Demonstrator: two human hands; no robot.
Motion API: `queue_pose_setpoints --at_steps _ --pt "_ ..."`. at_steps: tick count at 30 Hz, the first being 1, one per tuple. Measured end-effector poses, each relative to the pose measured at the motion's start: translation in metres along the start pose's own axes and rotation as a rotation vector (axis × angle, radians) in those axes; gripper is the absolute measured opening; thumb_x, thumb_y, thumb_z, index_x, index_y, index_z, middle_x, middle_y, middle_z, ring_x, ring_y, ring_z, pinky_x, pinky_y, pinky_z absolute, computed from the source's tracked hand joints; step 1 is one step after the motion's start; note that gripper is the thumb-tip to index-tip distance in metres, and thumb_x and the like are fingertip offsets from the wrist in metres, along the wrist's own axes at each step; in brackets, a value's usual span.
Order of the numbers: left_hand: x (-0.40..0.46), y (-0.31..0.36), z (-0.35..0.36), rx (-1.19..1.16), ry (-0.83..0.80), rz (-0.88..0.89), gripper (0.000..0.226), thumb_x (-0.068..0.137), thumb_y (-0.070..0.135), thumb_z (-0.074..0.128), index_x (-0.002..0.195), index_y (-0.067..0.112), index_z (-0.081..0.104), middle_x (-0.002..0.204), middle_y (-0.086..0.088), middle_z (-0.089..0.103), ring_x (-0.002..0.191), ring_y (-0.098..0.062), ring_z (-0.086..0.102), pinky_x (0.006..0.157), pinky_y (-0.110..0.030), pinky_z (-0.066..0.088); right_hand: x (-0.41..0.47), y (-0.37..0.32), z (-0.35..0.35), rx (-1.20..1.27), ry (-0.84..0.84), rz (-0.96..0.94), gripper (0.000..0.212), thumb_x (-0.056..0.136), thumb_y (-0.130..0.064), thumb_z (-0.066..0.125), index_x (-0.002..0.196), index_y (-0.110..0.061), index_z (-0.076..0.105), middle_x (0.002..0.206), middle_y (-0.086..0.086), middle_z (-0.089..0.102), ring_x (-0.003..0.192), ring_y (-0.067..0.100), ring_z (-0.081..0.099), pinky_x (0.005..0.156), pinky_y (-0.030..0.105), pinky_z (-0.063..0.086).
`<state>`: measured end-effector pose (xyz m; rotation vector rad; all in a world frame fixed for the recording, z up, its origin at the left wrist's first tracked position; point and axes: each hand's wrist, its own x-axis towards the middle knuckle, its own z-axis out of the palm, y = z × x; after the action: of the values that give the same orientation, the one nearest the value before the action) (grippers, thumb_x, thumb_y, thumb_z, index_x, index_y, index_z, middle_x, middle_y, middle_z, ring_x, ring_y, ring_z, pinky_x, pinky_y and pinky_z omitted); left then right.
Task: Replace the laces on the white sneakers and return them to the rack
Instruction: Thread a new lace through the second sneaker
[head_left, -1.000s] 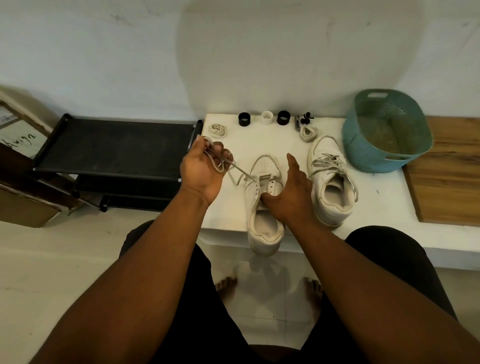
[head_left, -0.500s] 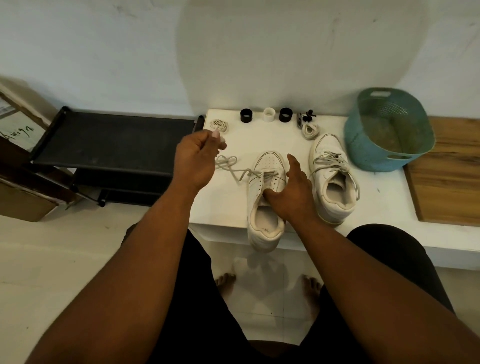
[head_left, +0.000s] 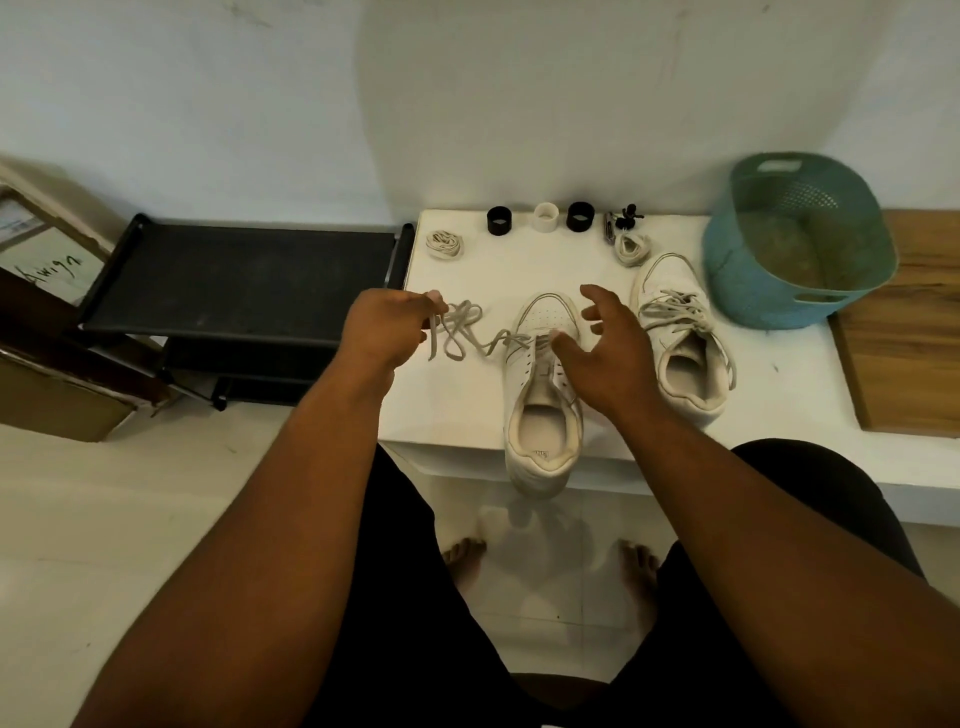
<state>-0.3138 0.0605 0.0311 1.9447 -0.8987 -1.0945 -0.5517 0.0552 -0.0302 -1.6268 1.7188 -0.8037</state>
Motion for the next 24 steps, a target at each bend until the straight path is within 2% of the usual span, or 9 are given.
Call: queue_pose_setpoints --at_steps 2,4,8,12,14,17,19,22,24 --pt "-0.002 0.000 0.004 -0.007 -0.033 -0.029 0.020 0.095 0.031 0.071 0.088 0.015 0.081 0.082 0.002 0.074 0.077 -0.012 0.063 0.078 -0.028 0.055 -0.002 -0.009 0.002 0.023 0.039 -0.123 0.046 0.090 -0.031 0.069 0.134 -0.022 0.058 0.115 -0.001 0.065 0.102 0.014 0.060 0.094 0.040 0.051" --pt "-0.006 0.002 0.011 -0.068 -0.081 -0.078 0.020 0.094 0.030 0.073 0.089 0.012 0.082 0.073 0.003 0.072 0.070 -0.012 0.058 0.074 -0.027 0.056 -0.009 -0.023 0.005 0.075 -0.033 -0.194 0.037 0.089 -0.035 0.066 0.124 -0.021 0.066 0.106 -0.004 0.068 0.092 0.011 0.063 0.089 0.040 0.054" --pt "-0.019 0.008 0.027 -0.191 -0.215 -0.148 0.021 0.090 0.029 0.077 0.092 0.009 0.082 0.081 -0.006 0.076 0.068 -0.014 0.060 0.067 -0.027 0.057 -0.024 -0.042 0.023 -0.003 -0.215 -0.354 0.043 0.086 -0.054 0.063 0.115 -0.023 0.072 0.110 -0.004 0.065 0.097 0.012 0.059 0.086 0.030 0.049" --pt "-0.020 0.008 0.035 -0.295 -0.159 -0.177 0.016 0.092 0.025 0.076 0.091 0.010 0.080 0.075 -0.002 0.074 0.063 -0.011 0.061 0.070 -0.028 0.058 -0.019 -0.052 0.025 0.132 -0.249 -0.224 0.014 0.094 -0.030 0.068 0.098 -0.019 0.075 0.107 -0.002 0.065 0.098 0.011 0.058 0.089 0.031 0.047" --pt "-0.012 0.006 0.030 -0.325 -0.043 -0.181 0.014 0.094 0.023 0.074 0.089 0.011 0.078 0.070 0.000 0.073 0.061 -0.009 0.058 0.070 -0.028 0.055 -0.009 -0.050 0.011 0.240 -0.350 -0.142 0.015 0.100 -0.024 0.061 0.092 -0.016 0.071 0.095 -0.001 0.069 0.091 0.014 0.062 0.086 0.035 0.049" --pt "0.003 -0.004 0.020 -0.096 0.112 -0.080 0.017 0.091 0.019 0.072 0.086 0.004 0.077 0.080 -0.010 0.075 0.070 -0.018 0.062 0.069 -0.035 0.051 0.001 -0.044 -0.019 0.474 -0.514 -0.095 0.023 0.108 -0.017 0.042 0.089 -0.016 0.055 0.073 0.002 0.062 0.077 0.019 0.063 0.080 0.036 0.048" --pt "0.002 -0.006 0.021 0.065 0.104 -0.017 0.022 0.091 0.023 0.073 0.079 0.005 0.077 0.082 -0.013 0.076 0.074 -0.022 0.066 0.073 -0.040 0.055 0.005 -0.040 -0.026 0.474 -0.456 -0.088 0.025 0.109 -0.016 0.038 0.088 -0.016 0.051 0.066 0.001 0.051 0.070 0.019 0.058 0.074 0.033 0.047" --pt "-0.009 -0.002 0.035 -0.011 -0.035 0.006 0.022 0.092 0.021 0.074 0.073 0.010 0.077 0.068 -0.004 0.074 0.063 -0.012 0.063 0.074 -0.036 0.055 0.003 -0.039 -0.013 0.356 -0.311 -0.076 0.018 0.105 -0.029 0.048 0.102 -0.016 0.061 0.081 0.001 0.062 0.078 0.018 0.061 0.074 0.029 0.051" --pt "-0.015 0.001 0.045 0.016 -0.082 0.090 0.018 0.092 0.021 0.074 0.079 0.010 0.079 0.069 -0.001 0.075 0.063 -0.012 0.066 0.075 -0.036 0.057 -0.003 -0.040 -0.002 0.313 -0.349 -0.088 0.035 0.097 -0.049 0.056 0.123 -0.025 0.060 0.097 -0.002 0.069 0.088 0.014 0.066 0.082 0.033 0.054"
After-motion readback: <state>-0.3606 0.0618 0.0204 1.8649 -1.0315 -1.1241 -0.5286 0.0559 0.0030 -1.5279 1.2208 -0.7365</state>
